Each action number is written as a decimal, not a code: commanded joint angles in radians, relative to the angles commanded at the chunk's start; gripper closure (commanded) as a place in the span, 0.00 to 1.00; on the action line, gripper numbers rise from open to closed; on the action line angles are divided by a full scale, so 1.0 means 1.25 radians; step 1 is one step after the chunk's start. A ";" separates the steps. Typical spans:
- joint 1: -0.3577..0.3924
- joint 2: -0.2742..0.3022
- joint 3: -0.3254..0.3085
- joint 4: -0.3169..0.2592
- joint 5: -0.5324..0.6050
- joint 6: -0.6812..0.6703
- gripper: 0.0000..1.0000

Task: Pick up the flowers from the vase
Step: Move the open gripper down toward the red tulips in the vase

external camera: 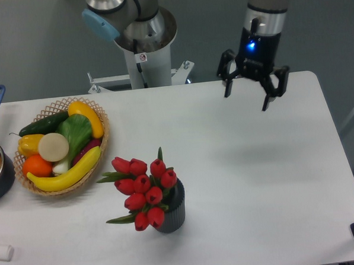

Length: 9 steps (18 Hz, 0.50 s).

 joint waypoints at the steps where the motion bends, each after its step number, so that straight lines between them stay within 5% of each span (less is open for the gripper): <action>1: -0.006 0.001 -0.002 0.000 -0.005 -0.003 0.00; 9: -0.056 -0.027 -0.063 0.121 -0.118 0.002 0.00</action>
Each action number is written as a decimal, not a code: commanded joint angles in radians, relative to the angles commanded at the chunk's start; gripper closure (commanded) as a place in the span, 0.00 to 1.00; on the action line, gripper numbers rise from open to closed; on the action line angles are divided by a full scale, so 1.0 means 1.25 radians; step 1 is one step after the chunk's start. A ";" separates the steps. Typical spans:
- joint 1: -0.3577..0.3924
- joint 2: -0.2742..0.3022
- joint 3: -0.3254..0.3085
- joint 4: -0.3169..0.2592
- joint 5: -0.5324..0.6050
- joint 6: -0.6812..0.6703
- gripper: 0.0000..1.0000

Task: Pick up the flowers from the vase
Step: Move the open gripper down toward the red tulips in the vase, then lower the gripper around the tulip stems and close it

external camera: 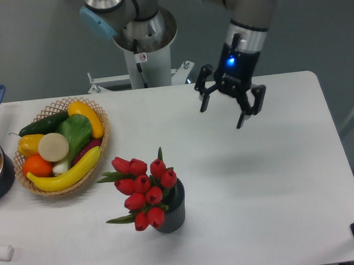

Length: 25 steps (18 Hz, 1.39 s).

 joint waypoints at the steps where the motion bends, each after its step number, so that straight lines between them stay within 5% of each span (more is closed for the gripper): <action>1: -0.001 -0.007 0.000 0.002 -0.004 0.005 0.00; 5: -0.042 -0.034 0.004 0.011 -0.006 0.012 0.00; 11: -0.064 -0.103 0.002 0.096 -0.177 0.012 0.00; 19: -0.109 -0.178 0.040 0.159 -0.231 0.012 0.00; 25: -0.123 -0.199 0.047 0.161 -0.252 0.010 0.00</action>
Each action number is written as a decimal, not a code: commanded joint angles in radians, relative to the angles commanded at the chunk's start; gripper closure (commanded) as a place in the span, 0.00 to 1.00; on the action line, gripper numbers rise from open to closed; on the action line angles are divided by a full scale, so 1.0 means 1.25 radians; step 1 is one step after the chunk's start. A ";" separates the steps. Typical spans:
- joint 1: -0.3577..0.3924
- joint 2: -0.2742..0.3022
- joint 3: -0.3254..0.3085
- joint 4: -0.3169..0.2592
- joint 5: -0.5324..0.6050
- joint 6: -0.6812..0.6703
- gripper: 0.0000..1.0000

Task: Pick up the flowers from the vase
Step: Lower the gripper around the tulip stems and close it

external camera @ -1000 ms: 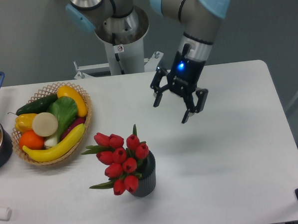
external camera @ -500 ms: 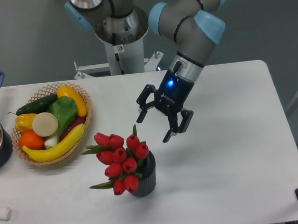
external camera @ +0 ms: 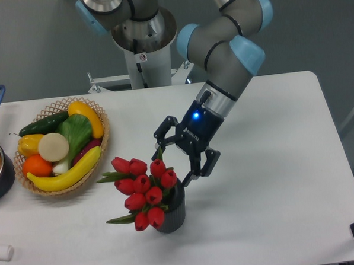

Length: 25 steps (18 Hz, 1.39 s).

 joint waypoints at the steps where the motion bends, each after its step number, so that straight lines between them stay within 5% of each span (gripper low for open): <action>1: -0.001 -0.004 0.000 0.000 -0.003 0.000 0.00; 19: -0.025 -0.044 0.039 0.000 -0.036 -0.049 0.01; 25: -0.025 -0.045 0.040 0.000 -0.036 -0.049 0.31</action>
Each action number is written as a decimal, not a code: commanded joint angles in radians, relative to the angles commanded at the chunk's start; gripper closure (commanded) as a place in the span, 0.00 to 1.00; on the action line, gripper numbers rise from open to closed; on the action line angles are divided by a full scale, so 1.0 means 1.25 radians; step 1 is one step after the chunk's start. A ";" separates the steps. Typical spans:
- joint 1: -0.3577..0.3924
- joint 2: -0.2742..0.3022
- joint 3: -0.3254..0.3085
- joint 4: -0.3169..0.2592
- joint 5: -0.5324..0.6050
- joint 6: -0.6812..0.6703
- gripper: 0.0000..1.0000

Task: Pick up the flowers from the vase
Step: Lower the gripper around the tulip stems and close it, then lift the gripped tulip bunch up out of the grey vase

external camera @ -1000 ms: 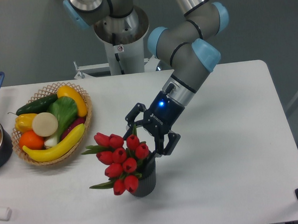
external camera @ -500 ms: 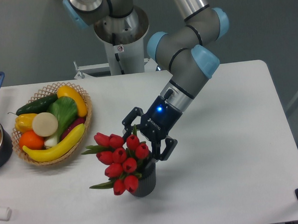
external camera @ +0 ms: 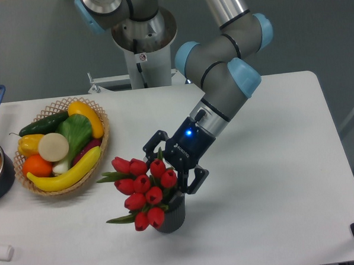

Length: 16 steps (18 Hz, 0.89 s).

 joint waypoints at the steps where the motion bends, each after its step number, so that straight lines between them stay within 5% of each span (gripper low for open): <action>1: 0.001 0.000 0.002 0.000 0.000 0.000 0.35; 8: 0.010 0.002 0.005 0.000 0.000 0.000 0.55; 16: 0.011 0.006 0.018 0.000 -0.002 -0.020 0.55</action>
